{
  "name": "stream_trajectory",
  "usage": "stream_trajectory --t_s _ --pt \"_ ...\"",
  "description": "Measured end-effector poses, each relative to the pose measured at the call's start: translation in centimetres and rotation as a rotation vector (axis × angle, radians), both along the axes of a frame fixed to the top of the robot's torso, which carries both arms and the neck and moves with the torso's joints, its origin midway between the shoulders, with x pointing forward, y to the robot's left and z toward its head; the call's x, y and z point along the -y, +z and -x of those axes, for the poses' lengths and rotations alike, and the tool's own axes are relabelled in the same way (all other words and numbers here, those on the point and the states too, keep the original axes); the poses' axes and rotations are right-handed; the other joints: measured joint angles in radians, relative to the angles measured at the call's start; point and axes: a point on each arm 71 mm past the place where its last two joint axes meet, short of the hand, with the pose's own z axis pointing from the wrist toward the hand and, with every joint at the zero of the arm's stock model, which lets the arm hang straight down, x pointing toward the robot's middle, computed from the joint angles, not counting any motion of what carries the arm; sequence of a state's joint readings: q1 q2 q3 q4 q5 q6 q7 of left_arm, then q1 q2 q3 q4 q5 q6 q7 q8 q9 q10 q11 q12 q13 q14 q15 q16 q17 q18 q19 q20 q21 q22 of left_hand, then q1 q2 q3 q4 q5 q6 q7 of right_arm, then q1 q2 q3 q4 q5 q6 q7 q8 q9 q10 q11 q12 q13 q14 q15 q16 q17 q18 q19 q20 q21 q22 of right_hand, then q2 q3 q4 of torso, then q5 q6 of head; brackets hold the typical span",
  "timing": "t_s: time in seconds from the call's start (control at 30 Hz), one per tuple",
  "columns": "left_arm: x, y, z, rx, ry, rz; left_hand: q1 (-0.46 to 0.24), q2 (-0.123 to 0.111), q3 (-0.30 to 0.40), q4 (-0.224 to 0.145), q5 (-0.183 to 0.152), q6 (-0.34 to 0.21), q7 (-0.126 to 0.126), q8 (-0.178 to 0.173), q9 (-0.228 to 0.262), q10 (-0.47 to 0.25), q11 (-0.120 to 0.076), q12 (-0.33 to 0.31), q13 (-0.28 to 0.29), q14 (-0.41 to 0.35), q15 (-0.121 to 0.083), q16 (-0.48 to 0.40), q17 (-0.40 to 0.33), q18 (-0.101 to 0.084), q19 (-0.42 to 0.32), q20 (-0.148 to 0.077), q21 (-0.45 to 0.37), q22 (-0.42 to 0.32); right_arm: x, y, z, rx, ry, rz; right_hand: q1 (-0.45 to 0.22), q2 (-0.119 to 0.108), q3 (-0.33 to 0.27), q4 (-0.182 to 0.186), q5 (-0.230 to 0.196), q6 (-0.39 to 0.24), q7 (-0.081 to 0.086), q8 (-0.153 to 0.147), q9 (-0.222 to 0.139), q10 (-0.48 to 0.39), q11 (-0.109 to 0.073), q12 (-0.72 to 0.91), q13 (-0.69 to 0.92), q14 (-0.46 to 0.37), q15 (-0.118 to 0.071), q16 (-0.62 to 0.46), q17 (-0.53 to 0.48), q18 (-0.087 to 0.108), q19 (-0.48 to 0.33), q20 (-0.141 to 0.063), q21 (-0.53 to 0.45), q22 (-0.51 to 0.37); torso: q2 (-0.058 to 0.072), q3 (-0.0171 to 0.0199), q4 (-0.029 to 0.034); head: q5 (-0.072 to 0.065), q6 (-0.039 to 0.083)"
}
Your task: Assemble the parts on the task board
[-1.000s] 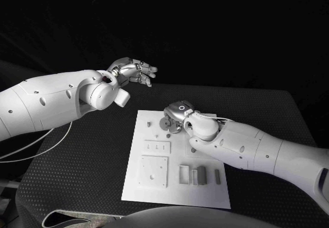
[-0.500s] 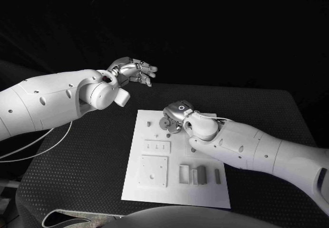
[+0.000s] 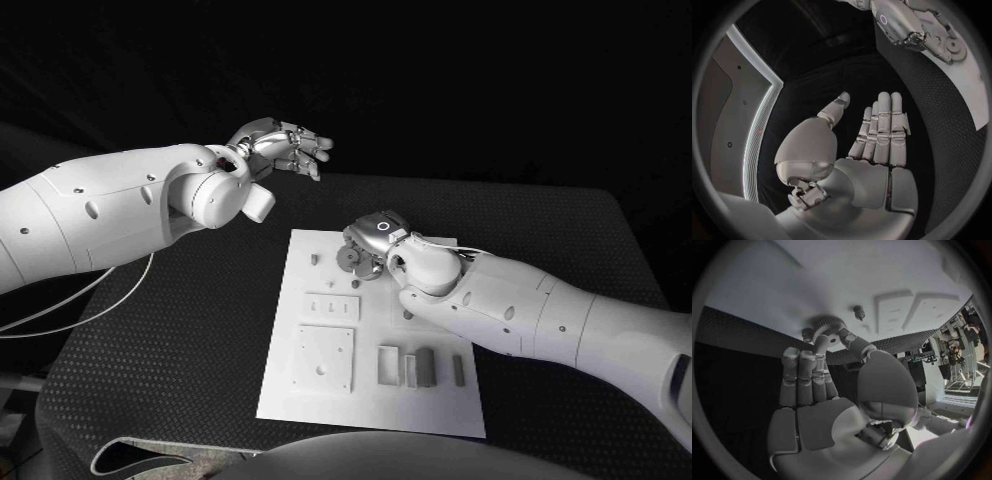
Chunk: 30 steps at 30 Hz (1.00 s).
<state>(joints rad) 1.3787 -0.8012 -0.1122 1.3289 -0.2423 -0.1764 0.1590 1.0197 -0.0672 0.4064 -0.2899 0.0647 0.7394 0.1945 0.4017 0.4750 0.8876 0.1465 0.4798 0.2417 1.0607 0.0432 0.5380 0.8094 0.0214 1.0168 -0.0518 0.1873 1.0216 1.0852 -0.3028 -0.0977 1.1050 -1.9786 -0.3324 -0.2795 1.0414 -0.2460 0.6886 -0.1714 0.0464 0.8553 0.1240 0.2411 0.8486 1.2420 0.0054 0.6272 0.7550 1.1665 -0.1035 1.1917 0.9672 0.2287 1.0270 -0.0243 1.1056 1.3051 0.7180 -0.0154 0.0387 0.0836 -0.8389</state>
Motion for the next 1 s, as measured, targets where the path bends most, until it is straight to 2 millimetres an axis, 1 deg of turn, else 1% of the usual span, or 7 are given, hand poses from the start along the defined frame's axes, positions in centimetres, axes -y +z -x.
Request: stream_trajectory --t_s 0.1,0.27,0.4,0.47,0.73,0.83,1.0 --pt "-0.05 0.0 0.0 0.0 0.001 0.0 0.0 0.0 0.0 0.0 0.0 0.0 0.0 0.0 0.0 0.0 0.0 0.0 0.0 0.0 0.0 0.0 0.0 0.0 0.0 0.0 0.0 0.0 0.14 -0.03 -0.04 -0.001 -0.002 0.001 0.0 0.0 0.0 0.0 0.0 0.0 0.0 0.0 0.0 0.0 0.0 0.0 0.0 0.0 0.0 0.0 0.0 0.0 0.0 0.0 0.0 0.0 0.0 0.0002 -0.0002 0.0 0.0" --pt "-0.12 0.0 -0.01 0.0 0.002 -0.001 0.0 0.0 0.0 0.0 0.0 0.0 0.0 0.0 0.0 0.0 0.0 -0.001 0.0 0.0 0.0 0.0 0.0 0.0 0.0 0.0 -0.004 0.0 0.35 -0.07 -0.09 -0.002 -0.002 0.001 0.0 0.0 0.003 -0.003 0.0 -0.002 0.001 -0.011 -0.005 0.0 0.0 0.0 0.0 -0.003 0.003 0.0 0.0 0.0 0.0 0.0 0.0 0.001 0.0 0.0002 -0.001 0.001 -0.001" --pt "-0.12 0.0 -0.02 0.0 0.003 -0.001 0.0 0.0 0.0 0.0 0.0 0.0 0.0 0.0 0.0 0.0 0.0 -0.004 0.0 0.0 0.0 0.0 0.0 0.0 0.0 0.0 -0.004 0.0 0.32 -0.04 -0.01 -0.003 0.001 -0.002 0.0 0.0 0.0 -0.006 0.0 -0.022 0.004 -0.032 -0.014 -0.004 0.004 0.0 -0.001 -0.002 0.005 0.0 0.0 0.0 -0.002 0.002 0.0 0.002 0.0 0.0008 -0.0012 0.001 0.0" --pt "-0.11 0.0 -0.03 0.0 0.003 -0.001 0.0 0.0 0.0 0.0 0.0 0.0 0.0 0.0 0.0 0.0 0.0 -0.004 0.0 0.0 0.0 0.0 0.0 0.0 0.0 0.0 -0.004 0.0 0.42 -0.03 0.03 -0.005 0.001 -0.003 0.0 0.0 0.0 -0.006 0.0 -0.028 0.004 -0.037 -0.018 -0.004 0.004 0.0 -0.001 0.0 0.007 0.0 -0.001 0.001 -0.002 0.002 0.0 0.002 0.0 0.0013 -0.0012 0.0 0.0" --pt "-0.27 -0.01 -0.1 0.0 0.007 -0.002 0.0 0.0 0.0 0.0 0.0 0.0 0.0 0.0 0.0 0.0 0.0 -0.004 0.0 0.0 0.0 0.0 0.0 0.0 0.0 0.0 -0.004 0.0 0.48 0.0 0.14 -0.01 0.001 -0.013 0.0 0.0 0.003 -0.008 0.0 -0.044 0.008 -0.062 -0.034 -0.004 0.011 0.0 -0.001 -0.004 0.011 0.0 -0.002 0.001 -0.002 0.002 0.0 0.002 0.0 0.0013 -0.0022 -0.002 -0.001" --pt "-0.2 -0.01 -0.1 0.0 0.005 -0.002 0.0 0.0 0.0 0.0 0.0 0.0 0.0 0.0 0.0 0.0 0.0 -0.004 0.0 0.0 0.0 0.0 0.0 0.0 0.0 0.0 -0.004 0.0 0.62 0.0 0.13 -0.009 -0.001 -0.017 0.0 0.0 0.003 -0.008 0.0 -0.047 0.011 -0.063 -0.035 -0.004 0.011 0.004 -0.001 -0.004 0.011 0.0 -0.002 0.001 -0.002 0.002 0.0 0.002 0.0 0.0013 -0.0024 -0.002 -0.001" --pt "-0.29 -0.03 -0.13 0.0 0.007 -0.003 0.0 0.0 0.0 0.0 0.0 0.0 0.0 0.0 0.0 0.0 0.0 -0.004 0.0 0.0 0.0 0.0 0.0 0.0 0.0 0.0 -0.004 0.001 0.85 0.04 0.12 -0.006 -0.003 -0.023 0.0 0.0 0.003 -0.008 0.0 -0.05 0.011 -0.063 -0.036 -0.004 0.011 0.004 -0.001 -0.004 0.011 0.0 -0.002 0.001 -0.002 0.002 0.0 0.002 0.0 0.0013 -0.0009 -0.002 -0.002"
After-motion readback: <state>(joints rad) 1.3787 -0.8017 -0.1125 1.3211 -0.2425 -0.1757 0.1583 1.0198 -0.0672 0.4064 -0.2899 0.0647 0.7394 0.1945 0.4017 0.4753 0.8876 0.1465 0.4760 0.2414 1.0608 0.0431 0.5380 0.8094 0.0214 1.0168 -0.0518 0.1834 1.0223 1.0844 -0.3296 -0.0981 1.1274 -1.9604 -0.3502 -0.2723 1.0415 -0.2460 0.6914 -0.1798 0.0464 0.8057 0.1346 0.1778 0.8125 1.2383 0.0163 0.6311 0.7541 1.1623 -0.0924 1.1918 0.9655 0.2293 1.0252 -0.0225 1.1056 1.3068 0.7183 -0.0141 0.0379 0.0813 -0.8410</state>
